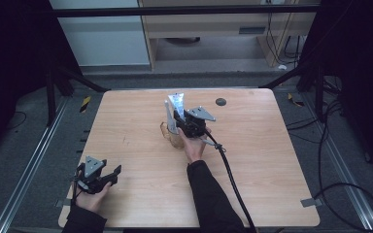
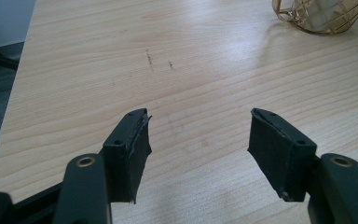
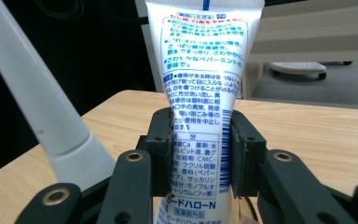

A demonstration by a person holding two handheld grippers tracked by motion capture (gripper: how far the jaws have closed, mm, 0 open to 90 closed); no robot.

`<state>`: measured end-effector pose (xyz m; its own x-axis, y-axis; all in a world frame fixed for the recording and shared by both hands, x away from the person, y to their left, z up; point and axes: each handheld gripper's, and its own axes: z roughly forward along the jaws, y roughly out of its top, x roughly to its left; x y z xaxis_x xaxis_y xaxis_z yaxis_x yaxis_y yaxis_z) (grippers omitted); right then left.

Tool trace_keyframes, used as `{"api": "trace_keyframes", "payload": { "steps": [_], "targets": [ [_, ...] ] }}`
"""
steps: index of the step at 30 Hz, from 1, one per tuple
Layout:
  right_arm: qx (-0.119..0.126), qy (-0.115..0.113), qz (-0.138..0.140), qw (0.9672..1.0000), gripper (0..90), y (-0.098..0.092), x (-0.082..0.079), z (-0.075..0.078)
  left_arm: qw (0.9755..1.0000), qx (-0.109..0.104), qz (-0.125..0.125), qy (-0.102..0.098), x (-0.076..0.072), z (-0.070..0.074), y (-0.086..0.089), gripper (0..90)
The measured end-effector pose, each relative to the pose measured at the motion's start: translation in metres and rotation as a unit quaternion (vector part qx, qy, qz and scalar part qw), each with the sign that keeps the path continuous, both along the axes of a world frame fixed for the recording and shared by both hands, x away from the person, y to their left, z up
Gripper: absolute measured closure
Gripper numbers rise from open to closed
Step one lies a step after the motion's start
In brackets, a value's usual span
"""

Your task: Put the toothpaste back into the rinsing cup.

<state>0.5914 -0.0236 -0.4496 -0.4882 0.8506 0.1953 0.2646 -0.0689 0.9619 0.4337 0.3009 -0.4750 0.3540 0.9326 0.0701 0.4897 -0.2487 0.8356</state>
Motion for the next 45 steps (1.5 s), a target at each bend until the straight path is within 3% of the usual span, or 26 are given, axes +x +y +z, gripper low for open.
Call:
{"api": "trace_keyframes", "payload": {
  "steps": [12,21,29,33,35,38,45],
  "targets": [
    [-0.029,0.014,0.019,0.9993,61.5,-0.009,-0.006,0.007,1.0000,0.002,-0.001,0.001,0.000,0.000,-0.001,37.0],
    [-0.052,0.029,0.024,0.9979,61.7,-0.014,-0.008,-0.004,1.0000,0.003,-0.002,0.002,0.000,-0.001,-0.001,37.1],
    [-0.078,0.026,0.039,0.9958,57.7,-0.014,-0.014,-0.002,1.0000,0.004,-0.003,0.003,0.000,-0.001,-0.002,37.0],
    [-0.096,0.017,0.039,0.9944,51.0,-0.015,-0.018,0.001,1.0000,0.005,-0.003,0.002,0.000,-0.001,-0.002,37.1],
    [-0.092,0.004,0.034,0.9952,55.4,-0.018,-0.021,0.005,1.0000,0.005,-0.003,0.003,0.000,-0.001,-0.003,37.0],
    [-0.087,-0.015,0.033,0.9955,53.8,-0.023,-0.027,0.017,1.0000,0.005,-0.003,0.003,0.000,-0.001,-0.003,37.0],
    [-0.100,-0.005,0.029,0.9946,48.1,-0.043,-0.046,0.030,1.0000,0.007,-0.004,0.004,0.000,-0.001,-0.004,37.0]
  ]
}}
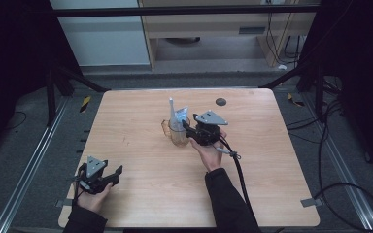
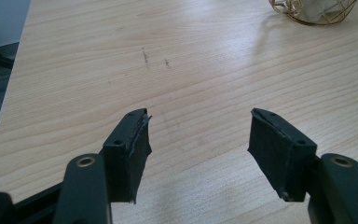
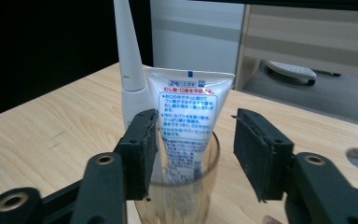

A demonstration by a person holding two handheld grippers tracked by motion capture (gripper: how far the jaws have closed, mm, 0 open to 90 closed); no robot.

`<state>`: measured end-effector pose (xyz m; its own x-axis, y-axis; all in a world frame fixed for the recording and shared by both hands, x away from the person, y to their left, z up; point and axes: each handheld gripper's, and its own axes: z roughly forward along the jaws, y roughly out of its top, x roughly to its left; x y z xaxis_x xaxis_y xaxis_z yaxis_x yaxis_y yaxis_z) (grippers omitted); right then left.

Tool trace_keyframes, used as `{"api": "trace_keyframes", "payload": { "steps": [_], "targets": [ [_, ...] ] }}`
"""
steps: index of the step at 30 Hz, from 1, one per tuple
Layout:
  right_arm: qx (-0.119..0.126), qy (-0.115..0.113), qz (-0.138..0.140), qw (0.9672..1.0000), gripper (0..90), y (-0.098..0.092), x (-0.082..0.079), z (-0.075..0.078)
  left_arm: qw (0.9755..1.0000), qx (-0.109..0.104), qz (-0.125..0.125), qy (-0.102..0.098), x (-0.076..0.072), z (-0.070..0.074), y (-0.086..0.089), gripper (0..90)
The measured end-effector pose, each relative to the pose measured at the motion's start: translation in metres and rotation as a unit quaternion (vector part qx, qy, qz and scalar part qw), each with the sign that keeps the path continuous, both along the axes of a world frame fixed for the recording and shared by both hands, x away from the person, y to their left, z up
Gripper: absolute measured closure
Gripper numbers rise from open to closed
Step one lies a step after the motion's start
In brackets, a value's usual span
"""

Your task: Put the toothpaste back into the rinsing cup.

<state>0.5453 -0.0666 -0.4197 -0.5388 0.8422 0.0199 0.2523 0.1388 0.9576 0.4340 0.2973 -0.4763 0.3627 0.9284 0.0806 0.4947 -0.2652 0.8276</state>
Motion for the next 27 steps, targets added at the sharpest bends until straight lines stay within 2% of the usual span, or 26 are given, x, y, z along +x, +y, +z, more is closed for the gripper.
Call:
{"api": "trace_keyframes", "payload": {
  "steps": [4,10,16,20,23,24,27],
  "targets": [
    [0.011,0.027,0.002,0.9996,41.3,-0.021,-0.013,-0.001,1.0000,0.000,-0.001,0.002,0.000,-0.001,0.000,37.0],
    [0.013,0.061,0.001,0.9981,30.5,-0.059,-0.033,-0.003,1.0000,0.000,-0.003,0.008,0.001,-0.002,-0.001,37.0],
    [-0.014,0.074,-0.007,0.9971,23.6,-0.102,-0.059,-0.011,0.9999,0.000,-0.003,0.014,0.001,-0.003,0.000,36.7],
    [-0.008,0.075,-0.022,0.9969,21.6,-0.128,-0.076,-0.019,0.9998,0.002,-0.007,0.020,0.002,-0.005,0.000,36.4],
    [-0.004,0.078,-0.038,0.9962,20.4,-0.146,-0.086,-0.027,0.9994,0.004,-0.013,0.031,0.003,-0.007,-0.001,36.0],
    [-0.006,0.085,-0.037,0.9957,19.6,-0.151,-0.088,-0.029,0.9993,0.005,-0.016,0.033,0.003,-0.008,-0.002,35.6],
    [-0.019,0.083,-0.050,0.9951,18.4,-0.163,-0.095,-0.031,0.9991,0.009,-0.019,0.037,0.003,-0.008,-0.003,34.6]
  ]
}}
